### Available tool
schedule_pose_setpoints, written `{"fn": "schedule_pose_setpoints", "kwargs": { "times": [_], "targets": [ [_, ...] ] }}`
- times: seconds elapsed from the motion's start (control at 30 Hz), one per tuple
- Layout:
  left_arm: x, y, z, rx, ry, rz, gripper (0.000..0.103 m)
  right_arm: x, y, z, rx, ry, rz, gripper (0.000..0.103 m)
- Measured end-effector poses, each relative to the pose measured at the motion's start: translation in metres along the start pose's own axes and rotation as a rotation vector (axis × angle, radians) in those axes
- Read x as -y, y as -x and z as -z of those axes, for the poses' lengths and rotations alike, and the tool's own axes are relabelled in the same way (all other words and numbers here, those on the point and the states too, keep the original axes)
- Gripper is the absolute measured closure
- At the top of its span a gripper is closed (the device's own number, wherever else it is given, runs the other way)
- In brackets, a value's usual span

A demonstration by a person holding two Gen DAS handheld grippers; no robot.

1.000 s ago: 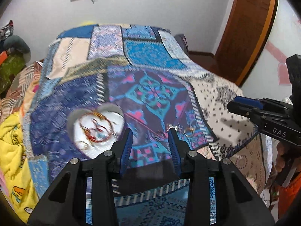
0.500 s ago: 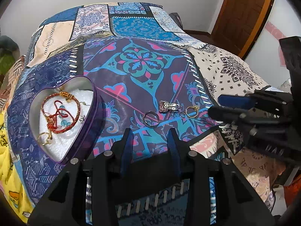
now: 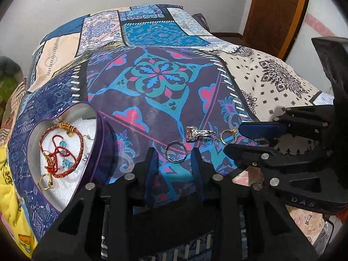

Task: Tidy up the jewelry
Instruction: 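Lower the right gripper onto the gold ring beside the silver charm, then lift the gold ring with the right gripper while the left grasps a silver ring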

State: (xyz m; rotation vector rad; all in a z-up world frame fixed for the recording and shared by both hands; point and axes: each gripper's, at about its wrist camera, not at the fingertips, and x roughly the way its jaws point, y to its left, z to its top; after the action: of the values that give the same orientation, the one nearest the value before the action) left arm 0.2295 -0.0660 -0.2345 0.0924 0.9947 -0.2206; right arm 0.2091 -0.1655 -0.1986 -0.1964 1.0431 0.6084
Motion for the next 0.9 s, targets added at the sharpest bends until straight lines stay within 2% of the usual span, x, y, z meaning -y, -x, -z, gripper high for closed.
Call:
{"fn": "schedule_pose_setpoints", "kwargs": {
  "times": [0.13,0.2,0.3,0.47,0.63,0.77,0.9],
  "targets": [
    [0.001,-0.002,-0.002,0.001,-0.001,0.001,0.08,-0.005,-0.002,-0.002,0.0,0.022,0.018,0.083],
    [0.0,-0.003,-0.003,0.0,0.005,0.008,0.083,-0.005,-0.003,-0.002,0.001,0.022,0.023,0.093],
    [-0.001,-0.003,-0.003,0.001,0.012,0.018,0.083,-0.004,-0.002,-0.002,0.004,0.009,0.023,0.095],
    [-0.003,0.0,-0.002,0.0,0.021,0.029,0.083,-0.003,0.0,-0.002,0.005,-0.001,0.023,0.095],
    [-0.007,0.008,0.003,0.008,0.034,0.028,0.083,-0.011,0.004,0.002,-0.013,0.058,0.04,0.095],
    [-0.01,0.011,0.009,0.01,0.035,0.021,0.083,-0.009,0.002,-0.001,-0.028,0.05,0.04,0.088],
    [-0.013,0.013,0.011,0.015,0.046,0.031,0.083,-0.006,-0.002,-0.007,-0.037,0.028,0.015,0.086]
  ]
}}
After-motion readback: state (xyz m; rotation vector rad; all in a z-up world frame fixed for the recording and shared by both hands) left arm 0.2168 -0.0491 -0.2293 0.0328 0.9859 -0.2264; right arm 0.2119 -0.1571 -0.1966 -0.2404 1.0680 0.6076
